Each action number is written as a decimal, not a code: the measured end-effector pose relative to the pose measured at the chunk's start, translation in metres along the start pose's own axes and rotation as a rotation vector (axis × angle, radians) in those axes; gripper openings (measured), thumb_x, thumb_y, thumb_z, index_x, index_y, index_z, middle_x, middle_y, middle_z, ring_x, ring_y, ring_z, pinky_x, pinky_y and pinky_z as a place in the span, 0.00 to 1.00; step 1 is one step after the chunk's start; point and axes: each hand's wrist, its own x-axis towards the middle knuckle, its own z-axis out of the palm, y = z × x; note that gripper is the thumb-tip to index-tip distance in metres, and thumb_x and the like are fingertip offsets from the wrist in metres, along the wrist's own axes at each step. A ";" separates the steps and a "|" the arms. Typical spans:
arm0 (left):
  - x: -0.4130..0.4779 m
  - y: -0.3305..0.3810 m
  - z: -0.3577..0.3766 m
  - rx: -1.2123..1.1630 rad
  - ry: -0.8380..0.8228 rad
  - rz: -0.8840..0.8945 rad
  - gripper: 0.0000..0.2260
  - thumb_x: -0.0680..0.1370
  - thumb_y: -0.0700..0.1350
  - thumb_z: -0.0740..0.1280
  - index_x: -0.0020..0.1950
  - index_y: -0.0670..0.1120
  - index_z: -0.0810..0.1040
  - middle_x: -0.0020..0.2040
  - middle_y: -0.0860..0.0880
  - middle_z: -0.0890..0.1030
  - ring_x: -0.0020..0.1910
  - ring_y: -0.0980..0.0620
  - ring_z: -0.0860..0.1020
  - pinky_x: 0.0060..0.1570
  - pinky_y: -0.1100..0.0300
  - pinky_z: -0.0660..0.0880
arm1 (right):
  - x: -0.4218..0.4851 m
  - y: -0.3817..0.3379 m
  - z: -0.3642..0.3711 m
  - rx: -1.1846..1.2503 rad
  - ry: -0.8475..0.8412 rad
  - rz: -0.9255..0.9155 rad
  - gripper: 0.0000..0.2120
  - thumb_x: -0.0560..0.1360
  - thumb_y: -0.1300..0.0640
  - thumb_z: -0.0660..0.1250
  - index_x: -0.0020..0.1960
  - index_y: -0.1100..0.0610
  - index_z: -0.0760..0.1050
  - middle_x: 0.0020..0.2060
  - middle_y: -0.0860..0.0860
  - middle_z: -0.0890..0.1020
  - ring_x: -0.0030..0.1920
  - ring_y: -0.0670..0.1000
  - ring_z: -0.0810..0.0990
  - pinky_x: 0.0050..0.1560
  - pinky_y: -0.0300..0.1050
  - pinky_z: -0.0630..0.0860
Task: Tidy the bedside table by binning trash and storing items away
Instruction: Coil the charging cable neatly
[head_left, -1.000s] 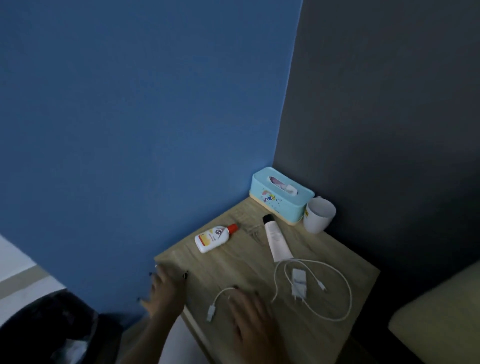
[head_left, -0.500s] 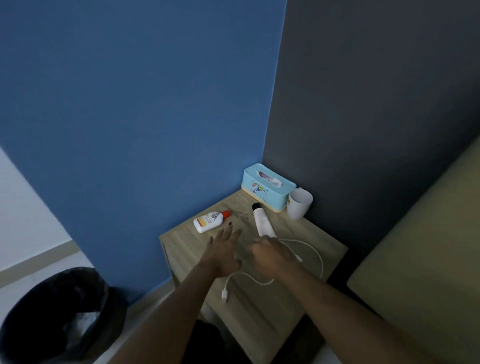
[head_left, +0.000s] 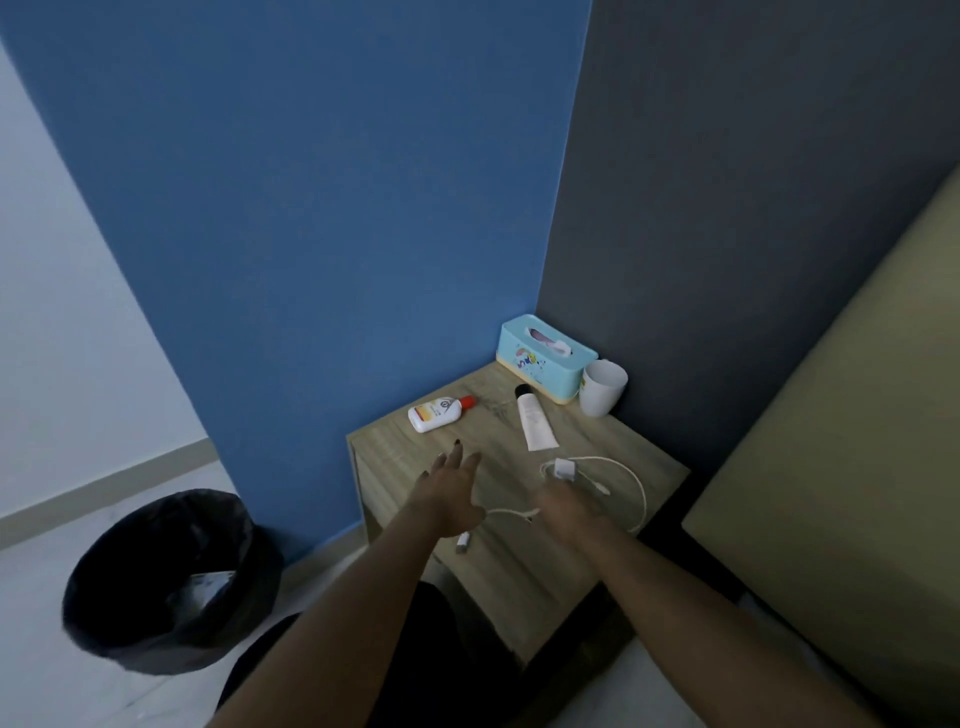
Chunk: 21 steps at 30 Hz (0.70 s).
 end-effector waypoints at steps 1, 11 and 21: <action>0.001 0.005 -0.003 -0.005 0.009 0.012 0.39 0.74 0.55 0.68 0.78 0.49 0.49 0.79 0.43 0.48 0.78 0.40 0.50 0.73 0.41 0.58 | -0.002 -0.003 -0.020 0.087 0.070 -0.015 0.13 0.79 0.59 0.58 0.59 0.61 0.76 0.59 0.59 0.79 0.61 0.58 0.77 0.61 0.52 0.72; -0.037 0.060 -0.155 -0.761 0.385 0.276 0.15 0.82 0.47 0.54 0.37 0.46 0.70 0.35 0.45 0.75 0.39 0.42 0.79 0.45 0.55 0.77 | -0.071 0.022 -0.224 0.720 0.886 -0.143 0.06 0.75 0.53 0.67 0.43 0.49 0.82 0.38 0.45 0.82 0.46 0.48 0.74 0.46 0.44 0.71; -0.080 0.100 -0.272 -1.872 0.188 0.409 0.13 0.83 0.40 0.53 0.49 0.43 0.76 0.34 0.50 0.79 0.26 0.57 0.77 0.31 0.67 0.78 | -0.086 -0.101 -0.189 1.125 0.631 -0.246 0.03 0.79 0.53 0.60 0.48 0.52 0.71 0.30 0.51 0.73 0.28 0.44 0.70 0.33 0.47 0.70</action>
